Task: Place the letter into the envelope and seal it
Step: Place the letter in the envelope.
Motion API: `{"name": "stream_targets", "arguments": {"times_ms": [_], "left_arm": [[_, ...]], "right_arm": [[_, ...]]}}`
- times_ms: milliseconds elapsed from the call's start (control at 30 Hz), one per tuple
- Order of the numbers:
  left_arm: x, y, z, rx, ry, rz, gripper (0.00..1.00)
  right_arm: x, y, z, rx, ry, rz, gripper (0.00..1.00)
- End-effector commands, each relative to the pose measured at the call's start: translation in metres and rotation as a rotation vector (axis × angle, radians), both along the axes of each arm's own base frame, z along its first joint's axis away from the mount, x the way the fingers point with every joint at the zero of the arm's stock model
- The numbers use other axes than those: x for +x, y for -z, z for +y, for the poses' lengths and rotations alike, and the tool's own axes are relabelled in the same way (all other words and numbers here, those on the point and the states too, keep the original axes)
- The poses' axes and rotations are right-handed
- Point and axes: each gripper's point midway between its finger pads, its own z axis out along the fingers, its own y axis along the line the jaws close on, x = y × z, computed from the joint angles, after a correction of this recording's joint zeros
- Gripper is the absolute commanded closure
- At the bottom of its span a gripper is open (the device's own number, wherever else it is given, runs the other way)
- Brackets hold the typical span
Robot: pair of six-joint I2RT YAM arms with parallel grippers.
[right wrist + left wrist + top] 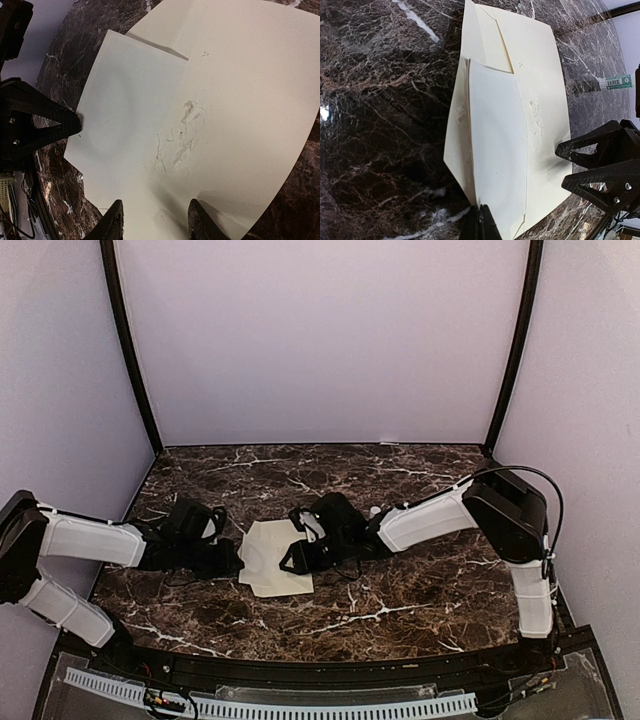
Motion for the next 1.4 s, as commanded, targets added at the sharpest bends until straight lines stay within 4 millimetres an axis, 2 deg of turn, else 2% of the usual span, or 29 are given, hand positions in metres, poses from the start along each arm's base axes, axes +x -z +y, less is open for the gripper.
{"name": "stream_targets", "arguments": {"times_ms": [0,767,1367], "left_arm": [[-0.006,-0.003,0.001,-0.005,0.009,0.009,1.00],[0.003,-0.019,-0.027,-0.102,0.020,-0.010,1.00],[0.014,0.001,-0.033,-0.044,0.017,0.004,1.00]], "right_arm": [[-0.004,0.011,0.001,-0.022,-0.005,0.021,0.59],[-0.005,0.013,0.003,-0.020,-0.014,0.025,0.61],[-0.006,0.014,0.004,-0.019,-0.019,0.029,0.61]]}}
